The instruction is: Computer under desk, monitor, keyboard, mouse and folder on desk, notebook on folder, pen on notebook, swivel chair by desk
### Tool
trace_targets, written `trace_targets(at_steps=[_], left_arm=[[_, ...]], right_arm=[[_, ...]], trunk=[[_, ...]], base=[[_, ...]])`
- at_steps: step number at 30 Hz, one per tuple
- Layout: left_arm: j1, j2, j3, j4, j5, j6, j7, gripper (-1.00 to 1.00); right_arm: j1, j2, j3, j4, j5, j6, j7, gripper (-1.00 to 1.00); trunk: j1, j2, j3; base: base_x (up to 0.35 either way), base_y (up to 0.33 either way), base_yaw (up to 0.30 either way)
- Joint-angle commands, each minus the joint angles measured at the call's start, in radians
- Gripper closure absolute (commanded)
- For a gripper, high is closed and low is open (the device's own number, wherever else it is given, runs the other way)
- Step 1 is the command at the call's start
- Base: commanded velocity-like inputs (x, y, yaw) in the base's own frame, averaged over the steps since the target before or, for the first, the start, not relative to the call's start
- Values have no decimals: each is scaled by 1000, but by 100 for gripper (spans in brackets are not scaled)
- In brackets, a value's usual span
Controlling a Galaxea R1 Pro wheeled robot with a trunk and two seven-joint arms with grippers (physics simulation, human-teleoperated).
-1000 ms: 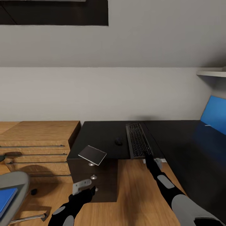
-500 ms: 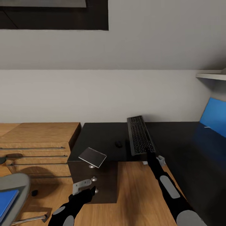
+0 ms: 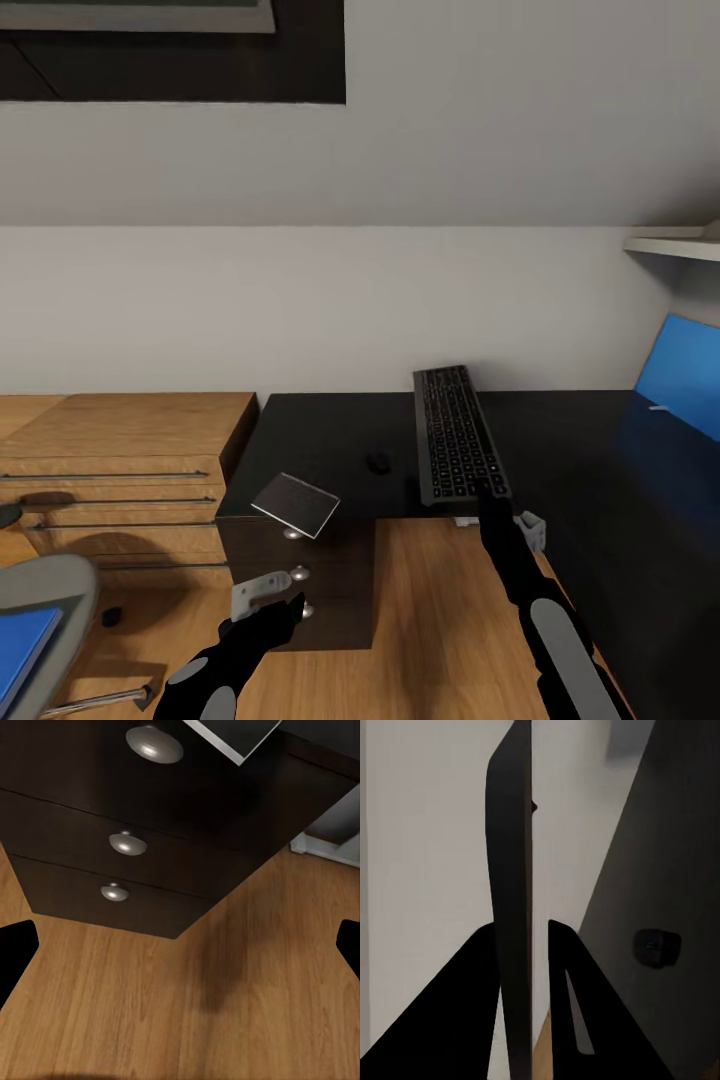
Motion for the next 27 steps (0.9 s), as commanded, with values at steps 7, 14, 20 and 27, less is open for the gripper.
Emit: trace_targets(at_steps=[7,14,20,27], left_arm=[[-1,2,-1,-1,10,1,10,-100],[-1,1,-1,-1,10,2,10,-100],[-1,2,-33,-1,10,1,10,-100],[-1,2,-35,5,10,1,10,-100]], right_arm=[[3,1,4,-9,-15,4,8,100],[3,4,14,-14,-21,4,10,100],[3,31,22,-8,-49,-4,9,100],[3,29,18,-7,-47,-5,6,100]], trunk=[[0,-1,-1],[0,-1,-1],[0,-1,-1],[0,-1,-6]], base=[[-4,3,0],[-195,150,0],[-250,233,0],[-170,296,-116]])
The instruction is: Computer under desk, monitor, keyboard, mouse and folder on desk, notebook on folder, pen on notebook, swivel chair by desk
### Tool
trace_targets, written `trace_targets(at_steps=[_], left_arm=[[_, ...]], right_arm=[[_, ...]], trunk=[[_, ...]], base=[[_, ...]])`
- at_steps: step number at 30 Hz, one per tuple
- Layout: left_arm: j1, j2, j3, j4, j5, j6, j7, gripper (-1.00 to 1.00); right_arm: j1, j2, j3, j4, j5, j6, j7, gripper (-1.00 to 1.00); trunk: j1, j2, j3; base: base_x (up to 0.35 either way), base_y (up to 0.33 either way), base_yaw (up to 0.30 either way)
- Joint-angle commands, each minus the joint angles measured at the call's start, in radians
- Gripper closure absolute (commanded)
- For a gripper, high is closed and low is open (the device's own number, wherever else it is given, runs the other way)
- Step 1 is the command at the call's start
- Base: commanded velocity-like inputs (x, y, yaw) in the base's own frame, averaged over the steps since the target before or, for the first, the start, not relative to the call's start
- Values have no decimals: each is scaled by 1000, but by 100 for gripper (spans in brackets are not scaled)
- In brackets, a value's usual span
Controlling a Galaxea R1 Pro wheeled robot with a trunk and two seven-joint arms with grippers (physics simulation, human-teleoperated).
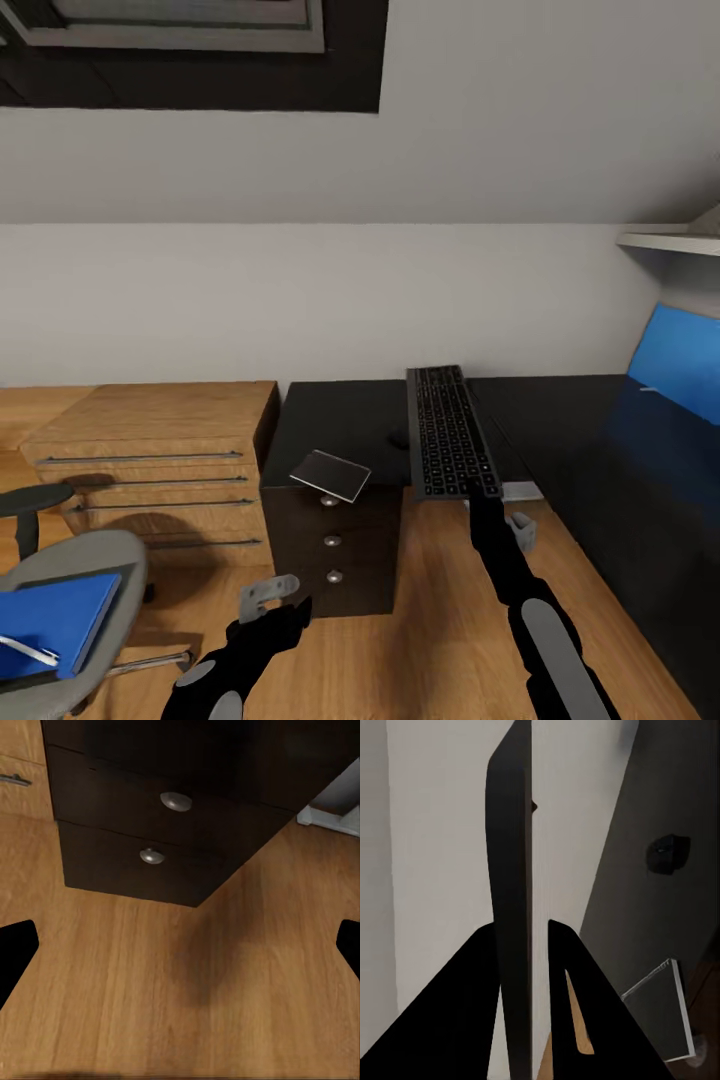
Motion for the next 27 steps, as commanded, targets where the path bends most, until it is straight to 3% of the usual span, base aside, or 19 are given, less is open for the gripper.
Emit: trace_targets(at_steps=[1,15,27], left_arm=[[-1,0,-1,-1,11,2,10,-100],[-1,0,-1,6,12,3,10,-100],[-1,0,-1,7,12,3,10,-100]], right_arm=[[-1,0,-1,0,-12,1,5,100],[-1,0,-5,0,-12,-2,2,100],[-1,1,-41,0,-12,-2,1,100]], trunk=[[0,-1,-2],[0,-1,-19],[0,-1,-33]], base=[[-74,318,-189],[-6,116,-199],[29,270,-205]])
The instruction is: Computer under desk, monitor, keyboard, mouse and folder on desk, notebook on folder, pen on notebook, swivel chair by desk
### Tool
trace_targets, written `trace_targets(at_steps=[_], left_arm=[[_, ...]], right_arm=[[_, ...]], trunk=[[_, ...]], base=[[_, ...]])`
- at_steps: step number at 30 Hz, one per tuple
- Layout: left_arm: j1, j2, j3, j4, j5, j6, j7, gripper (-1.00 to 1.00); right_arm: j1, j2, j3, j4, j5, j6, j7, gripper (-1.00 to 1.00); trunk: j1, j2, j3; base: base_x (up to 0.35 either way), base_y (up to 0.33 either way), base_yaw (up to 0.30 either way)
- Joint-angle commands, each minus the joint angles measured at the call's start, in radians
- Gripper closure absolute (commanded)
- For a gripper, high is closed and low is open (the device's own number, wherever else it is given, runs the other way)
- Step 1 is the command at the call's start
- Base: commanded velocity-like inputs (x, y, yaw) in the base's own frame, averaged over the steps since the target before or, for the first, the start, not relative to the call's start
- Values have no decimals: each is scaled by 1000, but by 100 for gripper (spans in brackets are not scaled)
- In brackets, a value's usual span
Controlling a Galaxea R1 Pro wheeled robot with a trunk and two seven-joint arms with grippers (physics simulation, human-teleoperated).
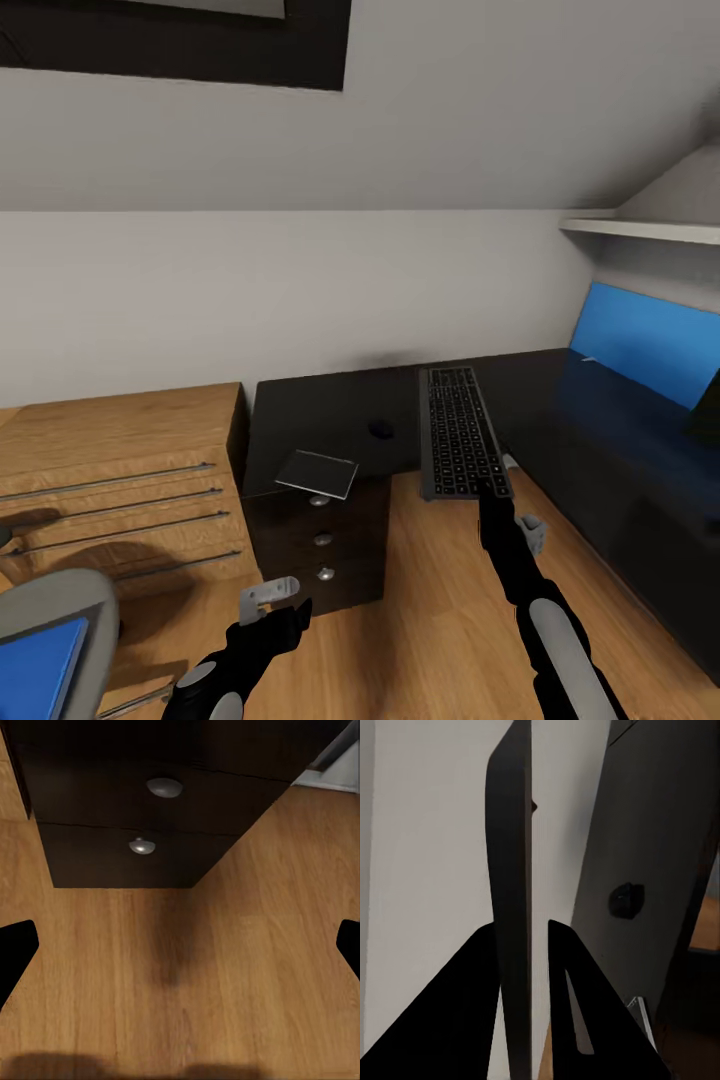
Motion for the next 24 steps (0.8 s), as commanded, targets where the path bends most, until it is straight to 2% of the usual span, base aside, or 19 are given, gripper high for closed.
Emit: trace_targets(at_steps=[1,11,14,24], left_arm=[[-1,0,-1,-1,10,2,10,-100],[-1,0,-1,0,10,2,10,-100],[-1,0,-1,3,10,2,10,-100],[-1,0,-2,6,10,0,10,-100]], right_arm=[[-1,1,-2,0,-12,1,6,100],[-1,1,-11,0,-12,1,5,100],[-1,1,-24,0,-12,1,3,100],[-1,1,-37,0,-12,1,-12,100]], trunk=[[0,-1,-2],[0,-1,-14],[0,-1,-18],[0,-1,-29]], base=[[69,158,-210],[14,32,-210],[-38,33,-210],[-212,176,-210]])
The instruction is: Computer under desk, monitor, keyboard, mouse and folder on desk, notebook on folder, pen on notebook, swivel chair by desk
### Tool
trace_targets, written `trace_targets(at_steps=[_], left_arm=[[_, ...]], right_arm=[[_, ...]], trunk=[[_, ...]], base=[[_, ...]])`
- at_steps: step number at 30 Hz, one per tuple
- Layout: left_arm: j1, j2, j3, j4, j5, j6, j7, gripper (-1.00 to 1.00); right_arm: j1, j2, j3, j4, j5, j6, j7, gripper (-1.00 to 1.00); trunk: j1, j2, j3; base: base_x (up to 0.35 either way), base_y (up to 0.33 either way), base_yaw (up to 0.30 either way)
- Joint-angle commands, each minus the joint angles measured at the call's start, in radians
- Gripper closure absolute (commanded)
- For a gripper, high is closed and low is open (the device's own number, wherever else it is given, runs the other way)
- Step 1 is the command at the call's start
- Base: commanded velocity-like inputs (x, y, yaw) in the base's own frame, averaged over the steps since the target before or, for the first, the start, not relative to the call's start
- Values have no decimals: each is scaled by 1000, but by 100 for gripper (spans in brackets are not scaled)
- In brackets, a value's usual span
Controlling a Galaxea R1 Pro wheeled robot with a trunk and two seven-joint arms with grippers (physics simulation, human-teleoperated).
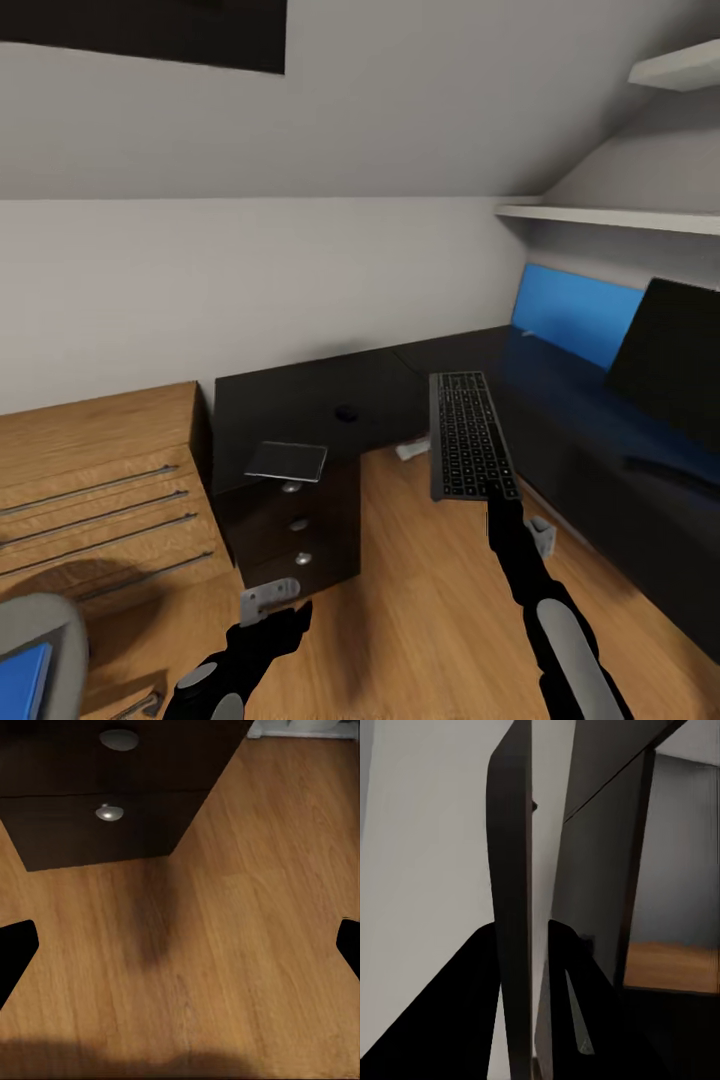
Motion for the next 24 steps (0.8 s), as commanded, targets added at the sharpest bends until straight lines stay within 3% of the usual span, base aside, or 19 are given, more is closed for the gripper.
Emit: trace_targets(at_steps=[1,24], left_arm=[[-1,0,-1,-1,11,2,10,-100],[-1,0,-1,8,11,0,10,-100]], right_arm=[[-1,1,-2,0,-12,1,5,100],[-1,1,-10,0,-12,1,4,100]], trunk=[[0,-1,-2],[0,-1,-29]], base=[[-111,174,-210],[-11,20,-216]])
